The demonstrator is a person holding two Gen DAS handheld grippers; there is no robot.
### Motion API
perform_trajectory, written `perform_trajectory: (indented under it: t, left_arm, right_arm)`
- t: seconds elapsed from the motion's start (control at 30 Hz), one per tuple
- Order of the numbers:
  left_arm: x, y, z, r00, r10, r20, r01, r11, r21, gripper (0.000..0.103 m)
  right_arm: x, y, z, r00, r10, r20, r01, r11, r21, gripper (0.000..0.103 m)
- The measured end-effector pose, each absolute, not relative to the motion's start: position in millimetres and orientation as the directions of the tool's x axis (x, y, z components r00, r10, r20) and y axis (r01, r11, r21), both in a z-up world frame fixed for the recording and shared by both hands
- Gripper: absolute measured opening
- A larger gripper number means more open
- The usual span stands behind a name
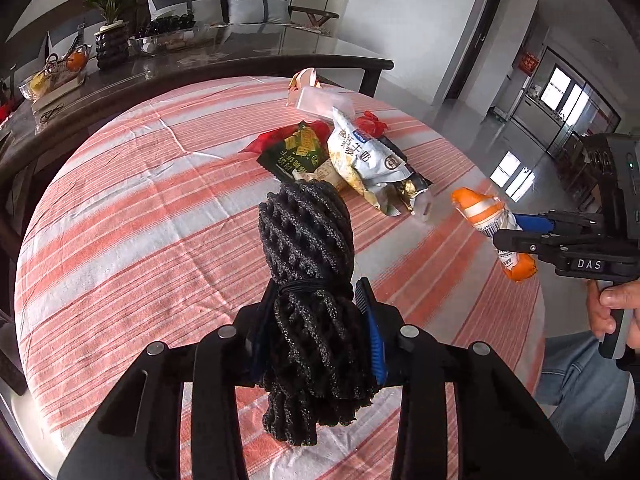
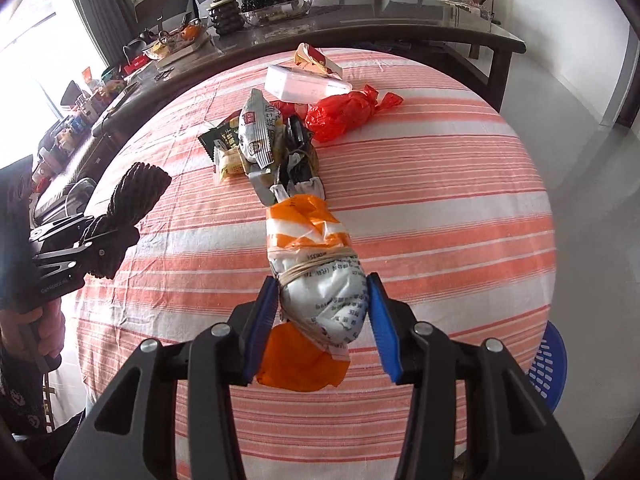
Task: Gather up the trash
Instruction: 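Carry bundle and bottle over the blue basket and open both tools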
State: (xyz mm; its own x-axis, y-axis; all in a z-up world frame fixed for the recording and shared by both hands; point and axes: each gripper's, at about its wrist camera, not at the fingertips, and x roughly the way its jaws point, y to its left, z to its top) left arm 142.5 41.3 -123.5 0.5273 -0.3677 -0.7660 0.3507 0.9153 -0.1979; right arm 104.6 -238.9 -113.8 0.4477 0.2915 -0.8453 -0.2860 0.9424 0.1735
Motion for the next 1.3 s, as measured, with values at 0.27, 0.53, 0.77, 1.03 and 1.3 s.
perform_trajectory:
  t: [0.27,0.53,0.77,1.03,1.3]
  left_arm:
    - [129,-6,-105,0.513,-0.431,-0.742,0.429,0.878,-0.213,0.038]
    - [124,-87,-92,0.446,-0.519,-0.729,0.537,0.807,-0.246,0.038]
    - [112,-200,-90,0.337,-0.584,-0.738,0.682,0.692,-0.237,0.039]
    - [114,-326,-129,0.224,-0.581,-0.782,0.764,0.603,-0.229,0.04]
    - [138,-394,-178,0.194,-0.548,-0.814,0.764,0.605,-0.225,0.041]
  right_arm:
    - [92,-260,-104,0.489,0.327,-0.809,-0.247,0.941,0.231,0.044]
    - [69,-329,-90,0.564,0.296,-0.771,-0.141,0.954,0.263,0.044]
    - [38,-440,-93,0.606,0.152,-0.781,0.054,0.971,0.231,0.044]
    - [24,-542,-133,0.569,0.046,-0.821,0.241,0.945,0.22,0.044]
    - [22,-597,-175,0.563,0.061,-0.824,0.35,0.886,0.305,0.044]
